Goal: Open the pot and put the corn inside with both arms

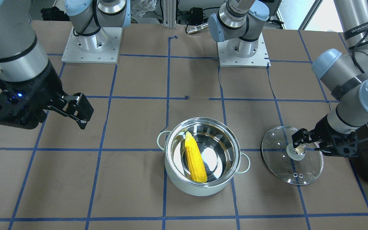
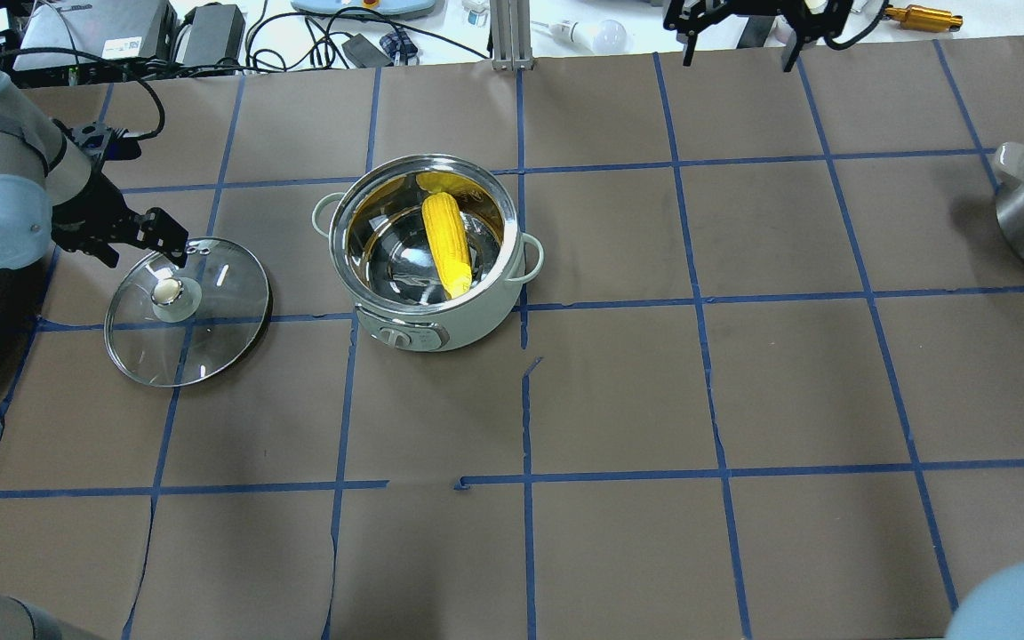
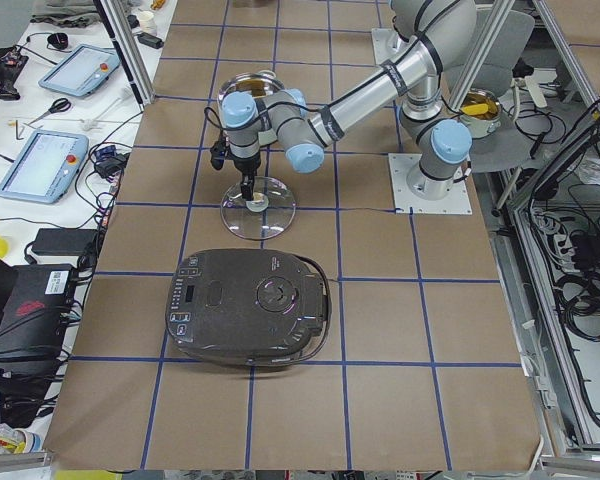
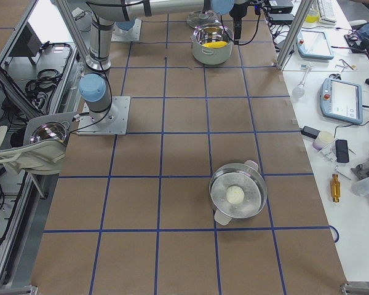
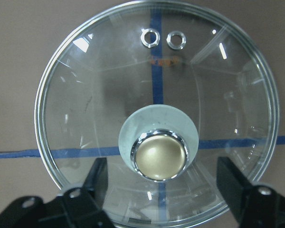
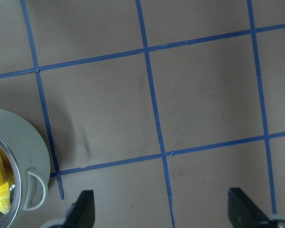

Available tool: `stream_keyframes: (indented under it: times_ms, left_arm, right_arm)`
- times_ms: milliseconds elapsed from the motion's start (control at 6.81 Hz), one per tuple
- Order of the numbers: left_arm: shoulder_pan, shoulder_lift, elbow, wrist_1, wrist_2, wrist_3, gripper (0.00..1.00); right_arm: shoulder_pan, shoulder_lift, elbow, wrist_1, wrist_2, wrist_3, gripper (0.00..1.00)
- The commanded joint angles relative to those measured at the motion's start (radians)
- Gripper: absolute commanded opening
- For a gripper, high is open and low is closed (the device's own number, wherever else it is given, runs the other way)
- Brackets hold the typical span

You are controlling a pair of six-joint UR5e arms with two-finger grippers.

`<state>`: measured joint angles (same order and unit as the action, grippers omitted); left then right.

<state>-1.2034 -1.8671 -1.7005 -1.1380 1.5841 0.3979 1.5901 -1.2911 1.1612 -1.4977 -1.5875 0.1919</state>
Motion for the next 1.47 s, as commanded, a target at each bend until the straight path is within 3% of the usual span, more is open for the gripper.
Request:
stream_keyframes:
  times_ms: [0, 147, 294, 440, 587, 734, 881, 1321]
  left_arm:
    - [-0.153, 0.084, 0.242, -0.357, 0.002, -0.220, 1.00]
    - [-0.253, 0.104, 0.313, -0.420, 0.022, -0.317, 1.00]
    - [-0.328, 0.136, 0.297, -0.425, 0.072, -0.342, 1.00]
    - [-0.372, 0.176, 0.283, -0.424, 0.062, -0.384, 1.00]
    - [-0.402, 0.206, 0.275, -0.422, 0.019, -0.418, 1.00]
    - [-0.407, 0.236, 0.265, -0.436, 0.025, -0.419, 1.00]
    - [-0.404, 0.249, 0.236, -0.454, 0.024, -0.415, 1.00]
    - [-0.409, 0.315, 0.197, -0.457, 0.019, -0.409, 1.00]
  right_arm:
    - [-0.036, -0.048, 0.009, 0.031, 0.000, -0.067, 1.00]
    - [-0.056, -0.065, 0.021, 0.081, -0.003, -0.103, 1.00]
    - [-0.079, -0.073, 0.029, 0.127, 0.000, -0.159, 1.00]
    - [-0.073, -0.118, 0.053, 0.139, 0.000, -0.141, 0.99]
    - [-0.075, -0.178, 0.158, 0.125, 0.017, -0.138, 0.99]
    - [-0.072, -0.242, 0.263, 0.113, 0.076, -0.132, 1.00]
    - [-0.068, -0.272, 0.335, 0.062, 0.070, -0.128, 1.00]
    - [-0.062, -0.266, 0.380, 0.013, 0.060, -0.071, 1.00]
